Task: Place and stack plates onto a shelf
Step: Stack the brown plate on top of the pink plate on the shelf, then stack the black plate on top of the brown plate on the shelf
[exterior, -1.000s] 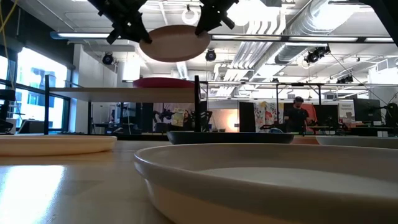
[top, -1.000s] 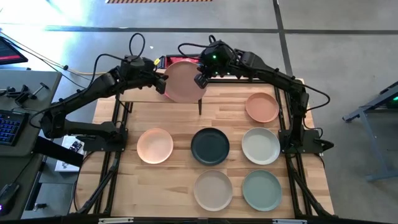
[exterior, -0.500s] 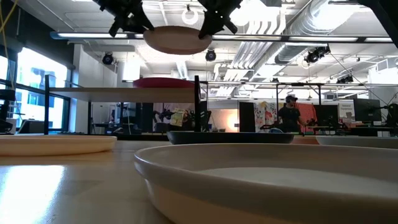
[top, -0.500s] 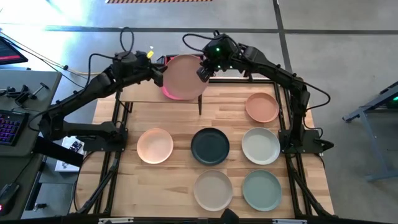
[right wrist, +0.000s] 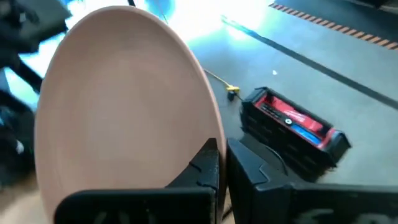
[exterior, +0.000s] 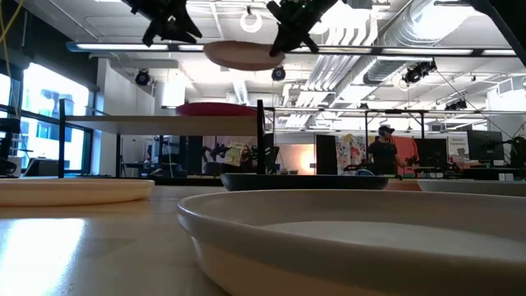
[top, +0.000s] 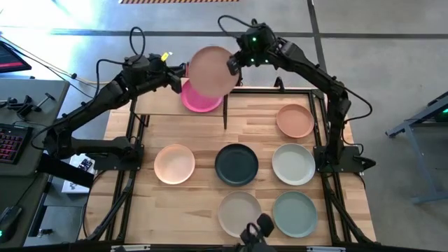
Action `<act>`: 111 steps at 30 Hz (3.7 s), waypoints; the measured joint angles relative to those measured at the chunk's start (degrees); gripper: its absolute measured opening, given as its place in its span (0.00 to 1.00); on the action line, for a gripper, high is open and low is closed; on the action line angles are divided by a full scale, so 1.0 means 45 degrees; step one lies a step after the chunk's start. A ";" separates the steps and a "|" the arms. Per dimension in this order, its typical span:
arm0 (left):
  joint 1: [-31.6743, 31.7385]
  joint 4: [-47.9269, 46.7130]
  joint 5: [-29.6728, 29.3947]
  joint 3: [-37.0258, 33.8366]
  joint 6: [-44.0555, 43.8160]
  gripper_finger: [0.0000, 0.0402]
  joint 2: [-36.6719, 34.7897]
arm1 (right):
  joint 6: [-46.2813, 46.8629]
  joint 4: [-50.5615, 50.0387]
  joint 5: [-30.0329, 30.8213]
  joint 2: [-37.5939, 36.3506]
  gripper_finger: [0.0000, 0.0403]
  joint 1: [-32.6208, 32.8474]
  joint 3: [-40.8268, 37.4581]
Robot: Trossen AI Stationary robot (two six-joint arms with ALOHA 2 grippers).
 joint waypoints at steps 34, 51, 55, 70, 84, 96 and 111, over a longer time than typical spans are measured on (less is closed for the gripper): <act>-0.0015 -0.0607 0.0334 0.0000 0.0228 0.25 0.0005 | 0.3973 0.0030 -0.0986 0.2739 0.00 0.0666 0.0001; -0.0015 -0.1073 0.0259 0.0005 0.0354 0.25 0.0010 | 0.3511 0.0045 -0.0927 0.2956 0.00 0.0631 0.0001; -0.0015 -0.1073 0.0241 0.0005 0.0354 0.25 0.0010 | 0.3395 0.0061 -0.0932 0.2956 0.04 0.0631 0.0001; -0.0015 -0.1069 -0.0006 0.0005 0.0349 0.25 0.0010 | 0.3081 0.0331 -0.1309 0.2952 0.26 0.0409 0.0001; -0.0015 -0.2847 -0.0073 0.0019 0.0349 0.25 0.0010 | 0.1675 -0.2599 -0.8440 0.2686 0.26 0.0447 0.0001; -0.0122 -0.3828 0.2474 0.0019 0.0464 0.25 0.0010 | -0.1671 -0.8882 -0.4907 0.1863 0.26 0.3206 0.0010; -0.2413 -0.6527 0.2509 0.0015 0.0964 0.25 -0.0022 | -0.0913 -0.9290 -0.1994 0.1922 0.26 0.5897 0.0005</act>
